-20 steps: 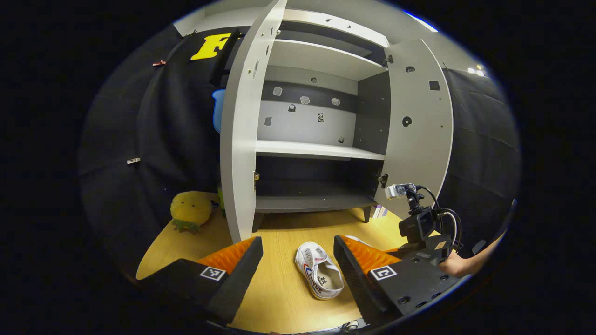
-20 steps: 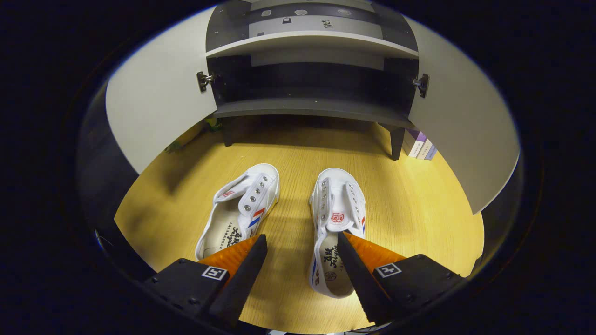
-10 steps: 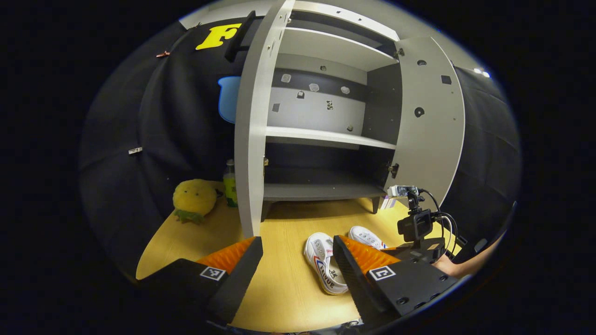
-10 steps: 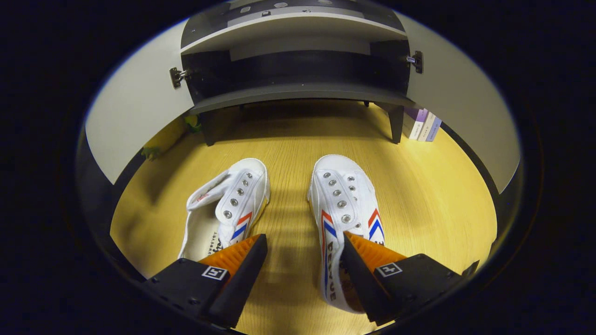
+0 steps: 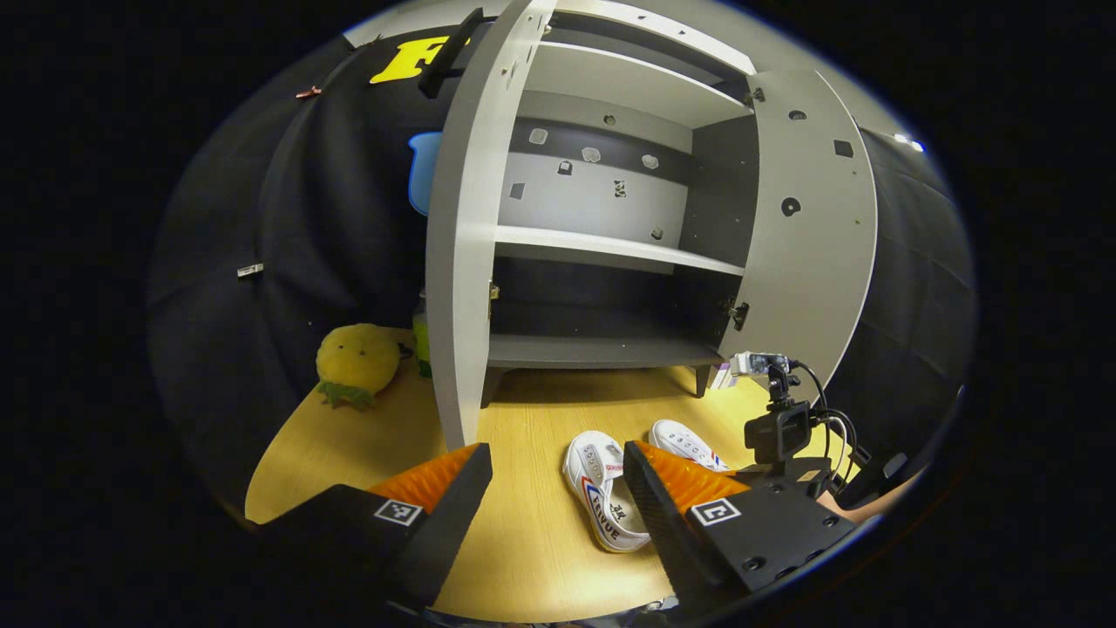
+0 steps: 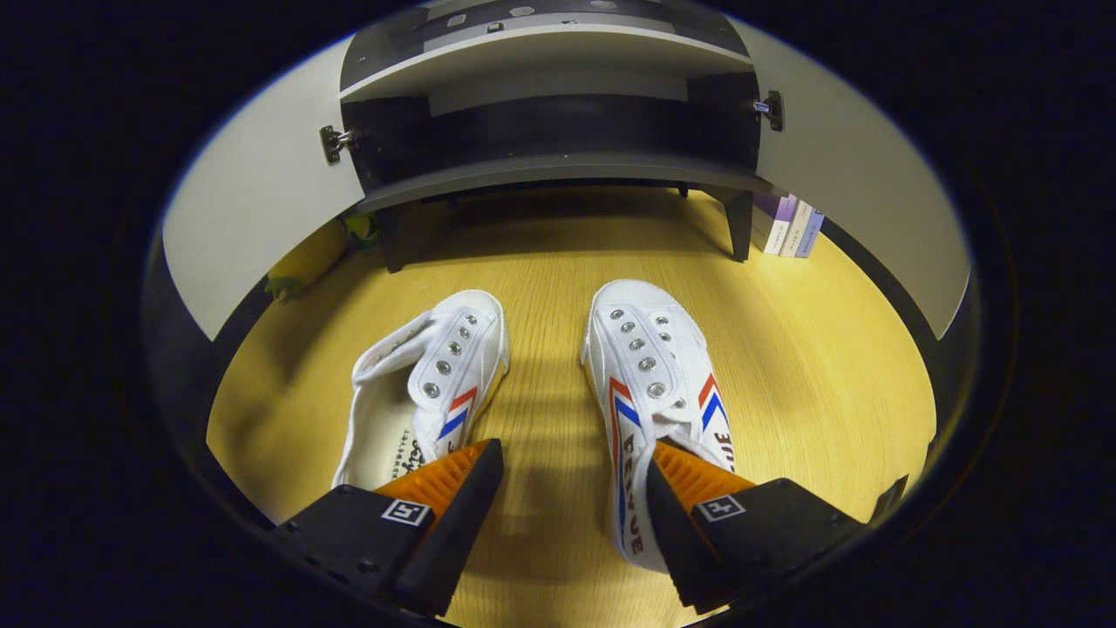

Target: Grab one shoe with the right hand and put it into the shoe cabinet, grab the other shoe with the left hand and put it into the shoe cabinet; then close the right door with the right hand and the left door with the left hand.

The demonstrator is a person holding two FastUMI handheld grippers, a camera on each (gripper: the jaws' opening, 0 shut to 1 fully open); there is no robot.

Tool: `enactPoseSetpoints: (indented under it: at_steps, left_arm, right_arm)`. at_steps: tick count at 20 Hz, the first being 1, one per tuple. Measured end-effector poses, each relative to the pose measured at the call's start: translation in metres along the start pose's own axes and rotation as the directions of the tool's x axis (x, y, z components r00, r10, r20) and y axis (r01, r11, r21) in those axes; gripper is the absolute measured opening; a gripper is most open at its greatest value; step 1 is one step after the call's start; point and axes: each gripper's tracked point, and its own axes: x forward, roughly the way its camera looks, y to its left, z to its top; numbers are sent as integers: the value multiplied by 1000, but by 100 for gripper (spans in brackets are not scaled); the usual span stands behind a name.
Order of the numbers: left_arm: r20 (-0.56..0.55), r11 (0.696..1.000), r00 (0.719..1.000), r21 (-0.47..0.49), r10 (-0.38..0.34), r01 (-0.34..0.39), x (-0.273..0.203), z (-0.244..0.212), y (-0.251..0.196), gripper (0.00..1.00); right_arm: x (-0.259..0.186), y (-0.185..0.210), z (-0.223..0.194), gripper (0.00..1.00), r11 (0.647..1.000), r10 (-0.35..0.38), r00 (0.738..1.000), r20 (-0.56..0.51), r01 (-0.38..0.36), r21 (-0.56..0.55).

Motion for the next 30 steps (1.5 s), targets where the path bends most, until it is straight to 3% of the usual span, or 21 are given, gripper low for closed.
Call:
enactPoseSetpoints:
  at_steps: [3, 5, 6, 8, 9, 10, 11, 12, 16, 20, 26, 30]
  left_arm:
    - [-8, 1000, 1000, 1, 6, -6, 3, -1, 4, 95]
    - [-18, 1000, 1000, 0, 15, -15, 2, -4, 7, 95]
    - [-24, 1000, 1000, 0, 20, -20, 2, -7, 8, 95]
    - [-37, 1000, 999, -3, 25, -25, 1, -11, 8, 95]
    - [-40, 1000, 999, -3, 24, -24, 1, -12, 7, 95]
    - [-40, 1000, 999, -2, 23, -23, 1, -13, 5, 95]
    - [-39, 1000, 999, 1, 20, -20, 0, -13, 4, 95]
    - [-39, 1000, 999, 5, 17, -17, -1, -13, 2, 95]
    - [-37, 1000, 999, 24, -4, 4, -4, -14, -7, 95]
    - [-52, 999, 998, 22, -31, 32, -7, -20, -21, 95]
    - [-36, 998, 998, 43, -48, 50, -11, -16, -32, 95]
    - [-35, 997, 998, 52, -50, 52, -13, -16, -33, 95]
  right_arm:
    - [13, -4, 9, 94, 999, -39, 999, 32, 39, 4]
    - [21, -16, 14, 87, 995, -98, 995, 32, 97, 12]
    - [24, -24, 16, 69, 991, -132, 991, 28, 132, 20]
    - [30, -32, 20, 21, 986, -157, 988, 13, 156, 57]
    - [27, -32, 20, 24, 986, -150, 989, 6, 149, 78]
    - [28, -31, 22, 13, 986, -142, 990, 6, 141, 88]
    - [29, -30, 19, 13, 987, -126, 992, -1, 125, 103]
    - [27, -30, 21, 5, 986, -117, 993, -2, 117, 117]
    - [23, -25, 34, 5, 984, -72, 997, 18, 68, 165]
    - [8, -21, 69, 5, 996, -57, 993, 107, 49, 74]
    - [-12, -22, 90, 5, 991, -57, 984, 171, 35, 129]
    - [-32, -19, 106, 5, 996, -50, 972, 229, 33, 78]
